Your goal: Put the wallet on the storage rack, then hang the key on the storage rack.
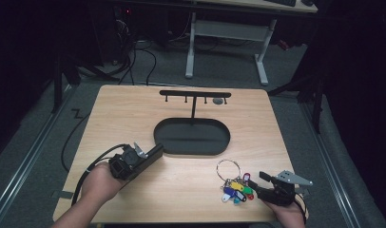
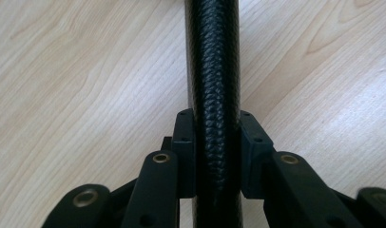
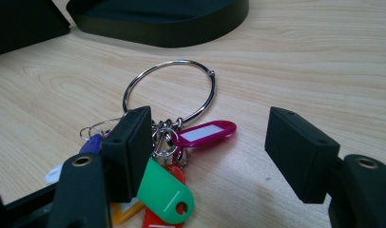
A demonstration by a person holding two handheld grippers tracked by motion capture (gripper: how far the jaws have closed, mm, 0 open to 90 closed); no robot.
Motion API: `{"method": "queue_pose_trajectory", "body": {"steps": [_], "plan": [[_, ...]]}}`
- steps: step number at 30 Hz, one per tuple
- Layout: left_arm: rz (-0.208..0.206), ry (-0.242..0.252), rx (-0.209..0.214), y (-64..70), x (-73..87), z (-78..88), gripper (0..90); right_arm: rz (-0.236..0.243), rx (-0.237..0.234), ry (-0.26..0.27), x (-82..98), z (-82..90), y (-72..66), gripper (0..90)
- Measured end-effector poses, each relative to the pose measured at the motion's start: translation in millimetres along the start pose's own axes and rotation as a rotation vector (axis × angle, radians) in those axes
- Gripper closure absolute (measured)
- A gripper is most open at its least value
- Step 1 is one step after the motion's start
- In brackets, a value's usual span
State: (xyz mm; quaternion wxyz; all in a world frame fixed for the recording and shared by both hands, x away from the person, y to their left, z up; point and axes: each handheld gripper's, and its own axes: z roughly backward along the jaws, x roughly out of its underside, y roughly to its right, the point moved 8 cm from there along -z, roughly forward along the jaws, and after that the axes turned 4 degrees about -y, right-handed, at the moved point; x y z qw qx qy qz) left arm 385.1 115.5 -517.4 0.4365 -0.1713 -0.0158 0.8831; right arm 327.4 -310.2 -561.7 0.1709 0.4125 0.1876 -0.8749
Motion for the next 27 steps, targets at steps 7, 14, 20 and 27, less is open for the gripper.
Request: {"method": "queue_pose_trajectory", "body": {"steps": [7,14,20,27], "plan": [[-0.018,0.054,-0.027,-4.1,-8.4,17.5,73.2,0.003,0.002,0.002,-0.6,-0.1,0.7,33.9],[-0.059,0.093,-0.061,-4.8,-10.1,33.1,73.2,-0.007,0.006,0.012,-1.4,1.1,1.6,34.6],[-0.139,0.14,-0.085,7.6,-16.8,38.1,73.2,-0.009,0.012,0.012,0.0,1.6,2.6,34.8],[-0.189,0.19,-0.122,6.3,-33.2,45.0,73.2,0.0,0.015,-0.001,2.0,0.5,2.1,35.0]]}}
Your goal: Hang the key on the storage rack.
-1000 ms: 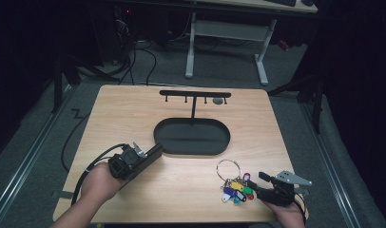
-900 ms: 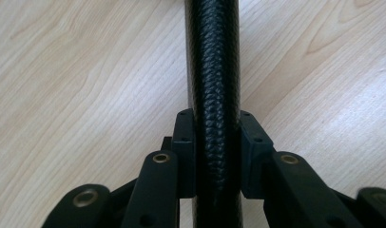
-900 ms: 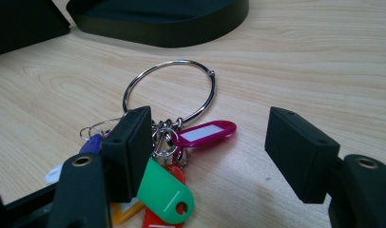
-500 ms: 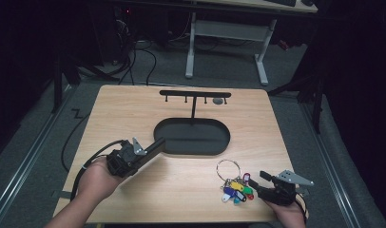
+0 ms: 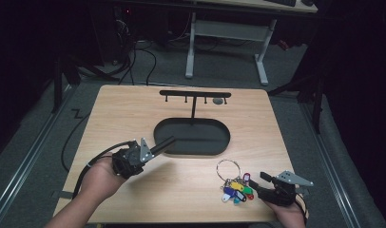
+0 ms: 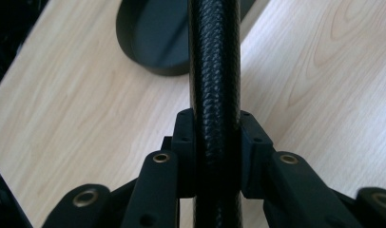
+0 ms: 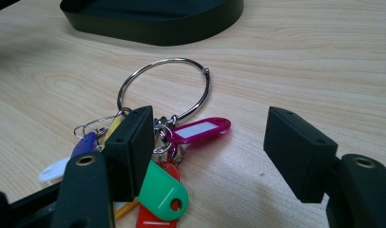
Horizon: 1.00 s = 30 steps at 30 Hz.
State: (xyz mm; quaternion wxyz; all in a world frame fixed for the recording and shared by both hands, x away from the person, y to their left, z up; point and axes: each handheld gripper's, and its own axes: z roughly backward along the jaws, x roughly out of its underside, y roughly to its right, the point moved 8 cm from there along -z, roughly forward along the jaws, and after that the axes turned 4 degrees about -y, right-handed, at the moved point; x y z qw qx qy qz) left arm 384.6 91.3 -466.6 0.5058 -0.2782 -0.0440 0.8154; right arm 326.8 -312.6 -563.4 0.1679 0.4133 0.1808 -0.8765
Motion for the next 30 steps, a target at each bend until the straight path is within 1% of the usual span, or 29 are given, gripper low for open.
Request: {"method": "queue_pose_trajectory", "body": {"steps": [1,5,8,12,18,19,21,22,24,26,29,30], "plan": [[-0.014,0.009,-0.013,-0.9,-4.0,1.6,73.2,0.001,0.0,0.0,0.1,0.1,-0.2,35.0],[-0.058,0.023,-0.038,-1.7,-16.4,3.2,73.2,-0.004,-0.002,0.001,-0.1,-0.1,0.7,35.1],[-0.094,0.034,-0.066,-2.2,-27.7,1.1,73.1,-0.004,-0.006,-0.001,0.0,-0.3,0.3,35.1],[-0.144,0.036,-0.102,-3.1,-44.2,-5.1,73.1,0.0,-0.007,0.003,-0.9,0.5,-0.3,35.2],[-0.222,0.044,-0.126,-1.6,-65.5,-20.4,73.1,-0.006,-0.011,0.005,-0.9,0.8,1.0,35.3],[-0.242,0.044,-0.135,-1.4,-69.5,-24.0,73.1,-0.008,-0.011,0.006,-0.9,0.8,1.4,35.4],[-0.265,0.047,-0.137,-1.3,-74.9,-29.2,73.1,-0.01,-0.012,0.006,-0.8,0.9,2.0,35.4],[-0.286,0.042,-0.144,-1.8,-77.6,-31.9,73.1,-0.011,-0.012,0.006,-0.7,0.9,2.2,35.4],[-0.327,0.044,-0.174,-2.1,-84.8,-38.3,73.0,-0.008,-0.015,0.007,-1.0,0.8,2.4,35.4],[-0.345,0.054,-0.177,-2.1,-91.3,-43.9,73.0,-0.005,-0.017,0.008,-1.2,0.4,2.5,35.4],[-0.372,0.053,-0.184,-1.8,-99.4,-51.1,73.0,-0.009,-0.018,0.007,-0.8,0.0,2.3,35.5],[-0.371,0.061,-0.181,-0.9,-102.4,-54.1,73.0,-0.011,-0.018,0.007,-0.6,0.1,2.2,35.5]]}}
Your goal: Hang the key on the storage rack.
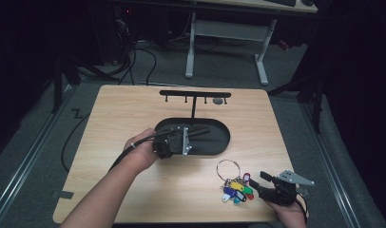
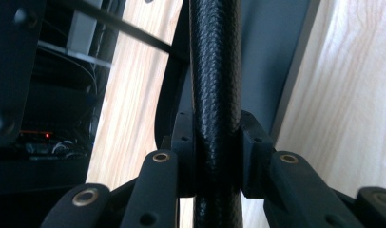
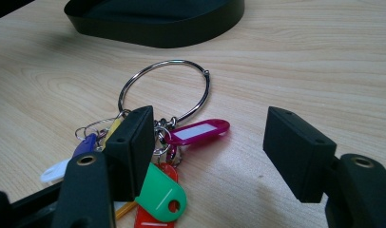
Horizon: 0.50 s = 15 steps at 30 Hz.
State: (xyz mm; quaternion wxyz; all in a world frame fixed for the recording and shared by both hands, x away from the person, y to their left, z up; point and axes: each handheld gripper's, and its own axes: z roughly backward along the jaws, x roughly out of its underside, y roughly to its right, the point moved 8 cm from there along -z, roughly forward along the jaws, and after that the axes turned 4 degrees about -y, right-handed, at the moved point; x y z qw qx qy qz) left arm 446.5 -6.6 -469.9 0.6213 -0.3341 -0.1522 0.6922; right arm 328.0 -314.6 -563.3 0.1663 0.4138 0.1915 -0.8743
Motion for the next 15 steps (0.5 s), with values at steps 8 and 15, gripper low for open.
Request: {"method": "queue_pose_trajectory", "body": {"steps": [8,15], "plan": [[-0.057,0.007,-0.014,-7.7,-16.7,-20.1,73.0,0.0,-0.003,0.002,0.8,-0.1,0.4,35.9],[-0.075,0.008,-0.021,-14.7,-20.1,-38.9,73.1,-0.003,-0.005,0.0,1.4,0.0,0.0,36.0]]}}
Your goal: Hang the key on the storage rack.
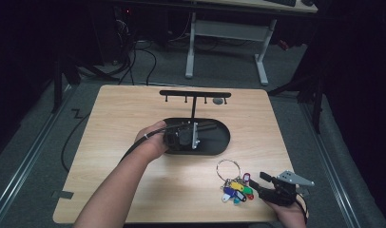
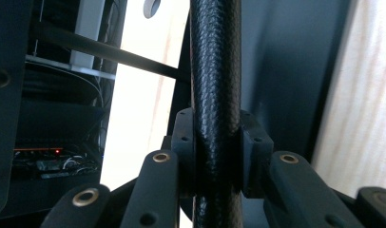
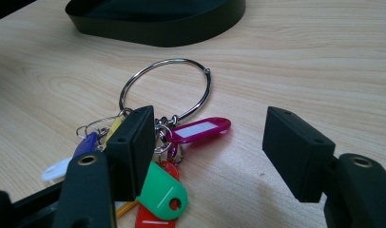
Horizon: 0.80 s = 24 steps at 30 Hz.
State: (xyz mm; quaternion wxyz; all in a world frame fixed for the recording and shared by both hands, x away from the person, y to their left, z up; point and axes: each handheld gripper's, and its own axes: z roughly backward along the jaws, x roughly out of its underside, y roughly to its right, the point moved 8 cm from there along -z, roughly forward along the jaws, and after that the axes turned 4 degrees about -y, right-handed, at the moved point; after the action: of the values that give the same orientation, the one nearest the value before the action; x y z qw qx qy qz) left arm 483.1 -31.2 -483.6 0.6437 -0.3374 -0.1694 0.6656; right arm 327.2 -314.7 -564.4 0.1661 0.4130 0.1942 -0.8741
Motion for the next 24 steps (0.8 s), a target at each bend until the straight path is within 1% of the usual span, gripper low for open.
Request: {"method": "queue_pose_trajectory", "body": {"steps": [2,5,7,13,15,18,19,24], "plan": [[-0.001,0.009,0.002,-0.9,-0.7,-3.8,73.0,-0.001,-0.001,0.002,0.1,0.1,0.5,36.0],[-0.009,0.005,0.004,-0.6,-0.4,-11.4,73.1,-0.007,-0.003,-0.001,0.9,0.1,0.7,36.0],[-0.013,-0.006,0.008,-0.3,1.0,-16.6,73.0,-0.008,-0.003,0.002,0.8,0.8,1.3,36.0],[-0.009,-0.024,-0.003,-3.0,5.2,-31.5,73.0,-0.017,-0.004,0.006,0.8,1.7,2.5,36.1],[-0.017,-0.034,-0.011,-3.5,6.8,-36.9,73.0,-0.018,-0.007,0.006,0.7,1.7,1.9,36.1],[-0.024,-0.046,-0.007,-2.2,9.1,-44.7,73.0,-0.014,-0.01,0.004,0.5,0.8,1.0,36.1],[-0.033,-0.048,-0.005,-0.7,9.9,-48.0,72.9,-0.014,-0.012,0.003,0.6,0.6,0.8,36.1],[-0.043,-0.056,-0.004,0.8,10.8,-54.7,72.8,-0.016,-0.013,0.002,1.1,1.1,0.2,36.1]]}}
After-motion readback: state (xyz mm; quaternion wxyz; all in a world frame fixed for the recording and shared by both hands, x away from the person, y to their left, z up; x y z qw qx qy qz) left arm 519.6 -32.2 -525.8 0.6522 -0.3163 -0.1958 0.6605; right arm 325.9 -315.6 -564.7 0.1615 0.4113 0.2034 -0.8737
